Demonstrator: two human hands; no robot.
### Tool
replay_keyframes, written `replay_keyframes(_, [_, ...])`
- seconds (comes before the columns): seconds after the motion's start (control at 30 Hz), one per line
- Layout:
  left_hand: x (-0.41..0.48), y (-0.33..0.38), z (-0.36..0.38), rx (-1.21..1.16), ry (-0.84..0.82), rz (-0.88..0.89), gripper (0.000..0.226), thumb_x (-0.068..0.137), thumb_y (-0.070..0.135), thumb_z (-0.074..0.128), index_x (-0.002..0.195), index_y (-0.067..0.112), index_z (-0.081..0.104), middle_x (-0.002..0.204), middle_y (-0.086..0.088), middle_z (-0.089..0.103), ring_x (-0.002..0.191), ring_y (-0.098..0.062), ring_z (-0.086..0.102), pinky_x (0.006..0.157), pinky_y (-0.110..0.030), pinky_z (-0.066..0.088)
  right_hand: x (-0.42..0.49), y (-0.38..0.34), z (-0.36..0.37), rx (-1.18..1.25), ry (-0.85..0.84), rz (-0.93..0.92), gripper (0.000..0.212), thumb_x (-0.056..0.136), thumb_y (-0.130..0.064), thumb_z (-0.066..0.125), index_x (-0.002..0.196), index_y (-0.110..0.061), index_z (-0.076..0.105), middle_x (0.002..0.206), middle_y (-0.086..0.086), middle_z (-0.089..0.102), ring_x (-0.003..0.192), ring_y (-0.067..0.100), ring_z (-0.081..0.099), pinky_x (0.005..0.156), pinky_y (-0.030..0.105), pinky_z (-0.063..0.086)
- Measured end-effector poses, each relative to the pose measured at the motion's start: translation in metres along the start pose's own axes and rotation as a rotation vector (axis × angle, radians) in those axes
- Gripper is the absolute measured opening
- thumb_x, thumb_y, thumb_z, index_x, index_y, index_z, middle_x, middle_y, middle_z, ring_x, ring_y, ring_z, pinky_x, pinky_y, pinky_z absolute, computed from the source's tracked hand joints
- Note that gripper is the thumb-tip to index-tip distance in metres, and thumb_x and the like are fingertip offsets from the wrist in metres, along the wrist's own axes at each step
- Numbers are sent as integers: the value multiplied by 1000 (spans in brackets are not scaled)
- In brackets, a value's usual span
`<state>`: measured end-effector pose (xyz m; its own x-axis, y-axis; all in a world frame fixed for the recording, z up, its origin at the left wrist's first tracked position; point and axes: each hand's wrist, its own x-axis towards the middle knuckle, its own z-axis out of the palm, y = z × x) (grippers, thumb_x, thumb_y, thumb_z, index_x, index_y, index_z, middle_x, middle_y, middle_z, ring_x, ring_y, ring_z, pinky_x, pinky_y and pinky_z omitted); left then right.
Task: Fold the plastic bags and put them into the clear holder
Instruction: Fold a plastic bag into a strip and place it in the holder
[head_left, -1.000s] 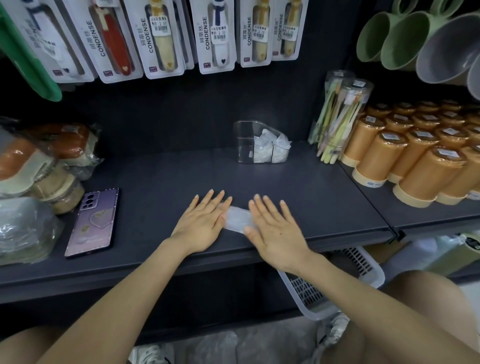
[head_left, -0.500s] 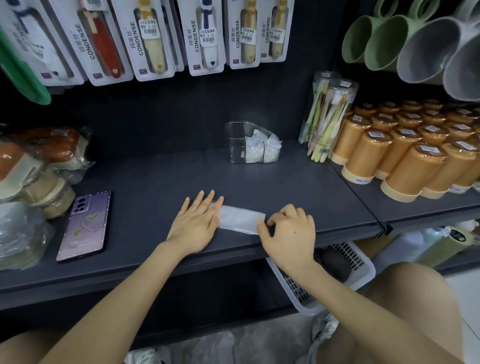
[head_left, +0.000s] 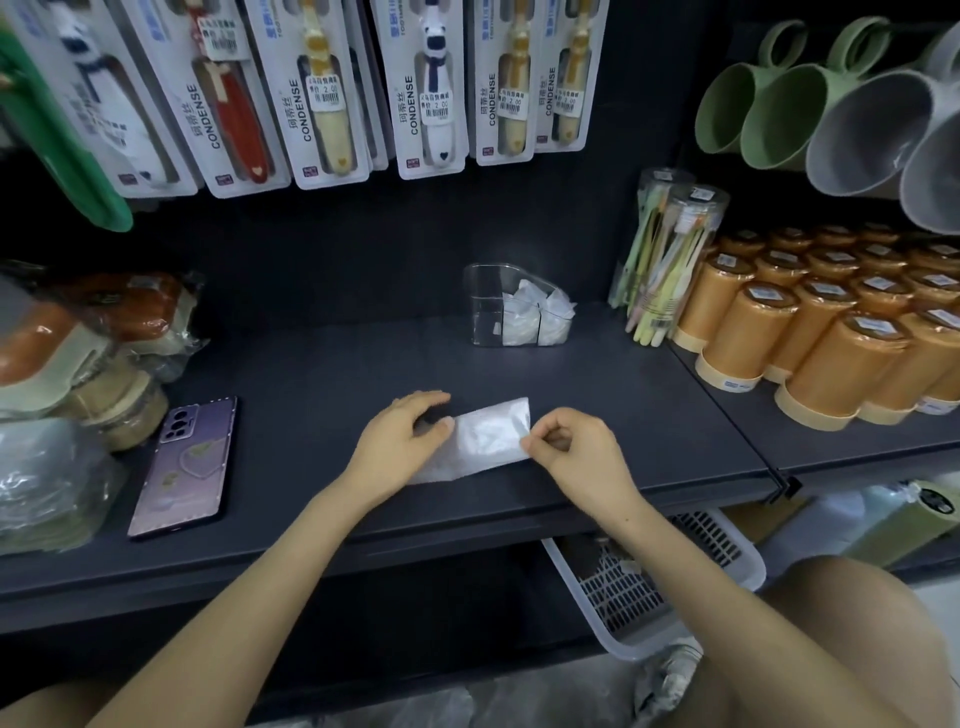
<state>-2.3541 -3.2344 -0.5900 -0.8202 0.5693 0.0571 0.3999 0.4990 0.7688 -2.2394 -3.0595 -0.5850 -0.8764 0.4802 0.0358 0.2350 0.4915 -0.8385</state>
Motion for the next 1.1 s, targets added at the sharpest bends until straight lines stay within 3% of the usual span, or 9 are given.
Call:
replay_keyframes(0.17, [14,23,-11,-247,-285,-47,22,90,5,61,104,21,68,104,7,70,98,-4,64,91,-19,48,17,-18,-28,112,-159,-63,13,88,-5,65,78,-9,58,68,9,69,67,17,70,60,27,56])
replay_keyframes(0.3, [13,27,-10,-378,-291,-112,13,86,-2,62,91,6,70,84,-2,70,79,-10,65,71,-18,49,34,-33,-41,159,-208,-78,9,88,-2,63,89,-8,58,66,5,65,61,15,65,54,25,52])
replay_keyframes(0.47, [8,27,-4,-535,-255,-191,12,83,-6,64,85,6,67,82,-5,70,77,-15,66,65,-22,51,49,-46,-40,263,-221,-48,18,89,-2,62,103,-14,59,66,2,62,56,8,58,51,22,47])
replay_keyframes(0.57, [3,27,-1,-664,-200,-243,12,85,-7,61,92,2,65,85,-6,71,78,-17,67,71,-28,53,49,-47,-32,421,-206,27,21,90,-11,64,110,-12,59,78,7,66,61,11,60,54,24,50])
replay_keyframes(0.63, [1,27,0,-743,-145,-273,14,85,-6,60,97,0,65,89,-10,70,81,-21,66,76,-34,51,42,-42,-26,474,-246,88,23,89,-20,67,110,-13,61,86,7,70,69,14,64,61,28,53])
replay_keyframes(0.77, [-5,31,5,-835,-60,-306,16,85,-7,59,97,0,65,87,-9,72,80,-20,68,72,-31,54,19,-31,-3,430,-389,165,21,87,-21,69,103,-8,70,91,7,75,78,16,70,67,30,56])
replay_keyframes(0.9, [-11,33,9,-859,-34,-333,15,85,-5,60,97,2,67,90,-10,72,82,-22,68,76,-35,55,12,-30,12,523,-310,178,8,87,-6,66,90,-8,73,85,6,75,77,16,72,64,26,57])
replay_keyframes(1.0, [-15,31,6,-878,-25,-336,11,88,1,60,96,2,67,91,-11,71,83,-22,67,76,-35,55,10,-31,14,546,-290,191,11,87,-1,65,85,-10,72,82,3,75,76,13,71,64,24,56])
replay_keyframes(1.1, [-18,29,3,-850,-16,-310,15,88,-3,59,98,2,68,89,-12,70,81,-21,68,72,-31,58,9,-30,14,560,-323,206,10,87,-3,65,89,-9,72,87,5,75,80,16,71,71,30,58])
